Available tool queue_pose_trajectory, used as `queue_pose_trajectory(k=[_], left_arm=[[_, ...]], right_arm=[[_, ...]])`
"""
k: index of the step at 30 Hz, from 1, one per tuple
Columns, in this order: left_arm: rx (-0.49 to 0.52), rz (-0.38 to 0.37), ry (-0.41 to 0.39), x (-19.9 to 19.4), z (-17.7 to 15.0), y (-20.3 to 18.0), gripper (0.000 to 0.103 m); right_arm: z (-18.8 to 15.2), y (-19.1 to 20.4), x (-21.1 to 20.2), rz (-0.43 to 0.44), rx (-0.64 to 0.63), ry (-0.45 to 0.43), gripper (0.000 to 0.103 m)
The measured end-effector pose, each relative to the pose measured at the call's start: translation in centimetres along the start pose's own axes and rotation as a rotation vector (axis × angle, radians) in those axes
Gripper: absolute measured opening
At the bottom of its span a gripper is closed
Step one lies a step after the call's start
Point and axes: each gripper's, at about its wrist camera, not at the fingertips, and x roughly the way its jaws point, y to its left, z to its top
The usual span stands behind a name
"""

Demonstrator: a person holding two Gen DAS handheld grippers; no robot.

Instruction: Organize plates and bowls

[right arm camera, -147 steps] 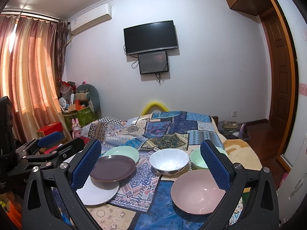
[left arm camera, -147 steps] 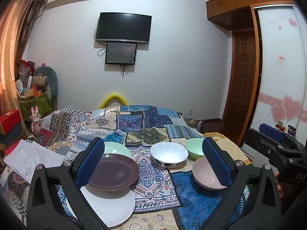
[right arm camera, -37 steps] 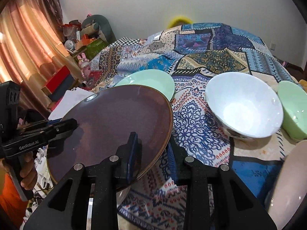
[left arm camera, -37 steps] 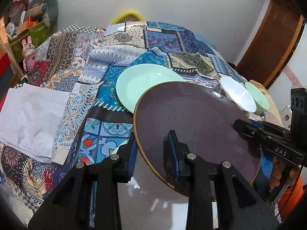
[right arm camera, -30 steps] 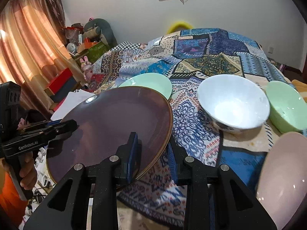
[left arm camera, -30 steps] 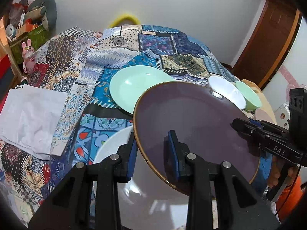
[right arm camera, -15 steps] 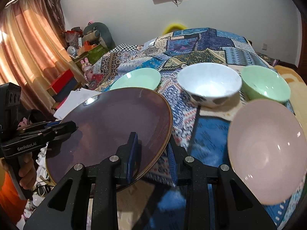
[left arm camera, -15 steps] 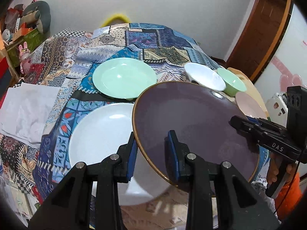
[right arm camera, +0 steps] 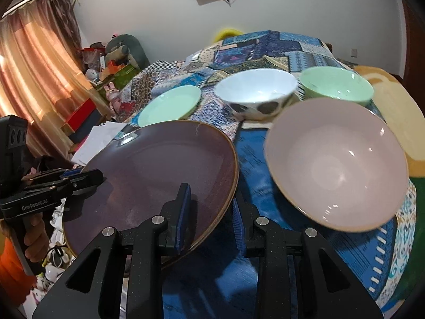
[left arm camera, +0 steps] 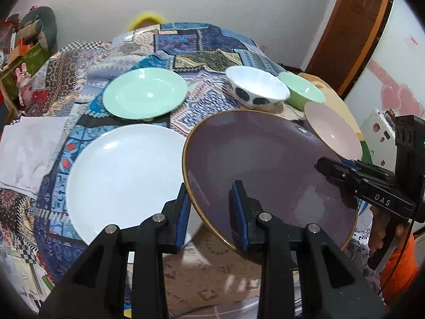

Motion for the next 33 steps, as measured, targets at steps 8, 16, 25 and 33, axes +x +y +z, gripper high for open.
queue_pose_trajectory(k=[8, 16, 25, 33], left_arm=[[0.017, -0.01, 0.05, 2.1, -0.8, -1.3, 0.031], [0.022, -0.021, 0.092, 3.9, -1.5, -2.0, 0.031], [0.026, -0.016, 0.11, 4.9, -1.9, -2.4, 0.031], [0.061, 0.021, 0.079, 4.1, -2.3, -2.6, 0.031]], right_arm=[[-1.4, -1.6, 0.5, -0.011, 0.029, 0.039, 0.027], [-2.4, -2.7, 0.6, -0.036, 0.031, 0.063, 0.027], [-2.5, -3.0, 0.5, -0.055, 0.016, 0.085, 0.028], [-2.4, -2.2, 0.2, -0.106, -0.018, 0.092, 0.029]])
